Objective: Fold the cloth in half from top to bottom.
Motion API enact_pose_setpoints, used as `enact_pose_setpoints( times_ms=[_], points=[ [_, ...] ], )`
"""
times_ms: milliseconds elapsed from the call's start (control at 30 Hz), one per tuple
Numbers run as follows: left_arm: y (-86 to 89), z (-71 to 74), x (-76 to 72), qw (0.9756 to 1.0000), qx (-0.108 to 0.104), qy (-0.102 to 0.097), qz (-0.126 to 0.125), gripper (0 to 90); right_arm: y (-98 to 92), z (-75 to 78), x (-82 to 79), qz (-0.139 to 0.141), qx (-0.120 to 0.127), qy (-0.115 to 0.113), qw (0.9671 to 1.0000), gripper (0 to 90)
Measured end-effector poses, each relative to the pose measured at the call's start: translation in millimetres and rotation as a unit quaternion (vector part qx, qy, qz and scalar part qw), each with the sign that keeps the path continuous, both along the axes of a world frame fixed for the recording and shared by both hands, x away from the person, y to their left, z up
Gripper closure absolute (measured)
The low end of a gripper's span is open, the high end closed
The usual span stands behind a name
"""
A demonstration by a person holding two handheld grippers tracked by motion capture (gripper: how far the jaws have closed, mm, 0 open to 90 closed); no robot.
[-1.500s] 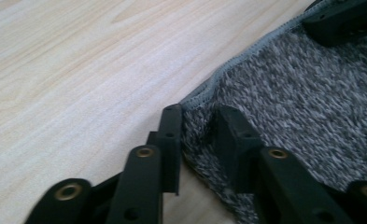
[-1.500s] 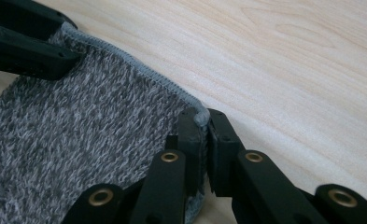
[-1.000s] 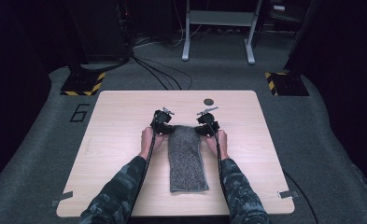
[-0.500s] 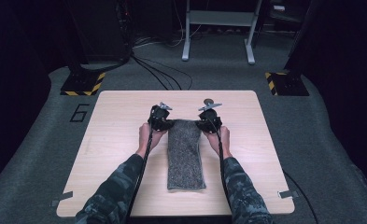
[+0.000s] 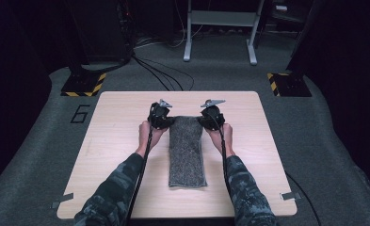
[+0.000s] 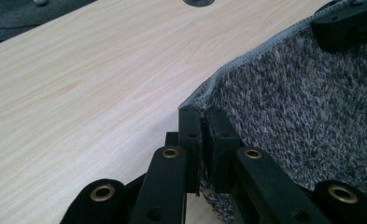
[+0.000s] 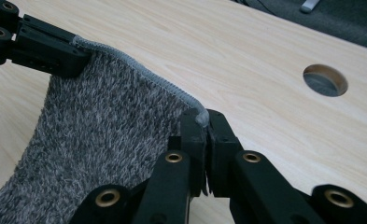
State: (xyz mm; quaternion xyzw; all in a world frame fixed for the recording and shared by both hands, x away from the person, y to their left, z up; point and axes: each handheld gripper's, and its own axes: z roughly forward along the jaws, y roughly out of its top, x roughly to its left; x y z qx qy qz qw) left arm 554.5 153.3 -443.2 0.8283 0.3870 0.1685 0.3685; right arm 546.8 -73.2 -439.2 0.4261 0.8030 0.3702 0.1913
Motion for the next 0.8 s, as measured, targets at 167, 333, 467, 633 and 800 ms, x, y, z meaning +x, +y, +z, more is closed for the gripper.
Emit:
enact_pose_setpoints(
  times_ms=[167, 333, 467, 633, 800],
  points=[
    [-2.4, 3.7, 1.4, 1.0, 0.001, -0.008, -0.001, 85.8, -0.7, 11.1, 2.2, -0.002, -0.002, -0.013, 0.9999, 88.0],
    [-1.0, 3.3, 3.4, 0.9999, 0.002, -0.01, 0.001, 85.8, 0.7, 12.3, 4.0, 0.0, -0.005, -0.015, 0.9999, 88.0],
    [1.0, 5.8, 7.8, 0.9999, 0.004, -0.011, 0.002, 85.8, 3.0, 14.5, 8.4, 0.002, -0.006, -0.02, 0.9998, 88.0],
    [2.8, 13.5, 8.6, 0.9997, 0.0, -0.023, 0.006, 85.8, 5.3, 23.6, 9.8, 0.002, -0.004, -0.027, 0.9996, 88.0],
    [4.0, 18.2, 9.9, 0.9996, 0.001, -0.027, 0.006, 85.8, 7.1, 30.7, 8.8, 0.001, -0.001, -0.039, 0.9992, 88.0]
  ],
)
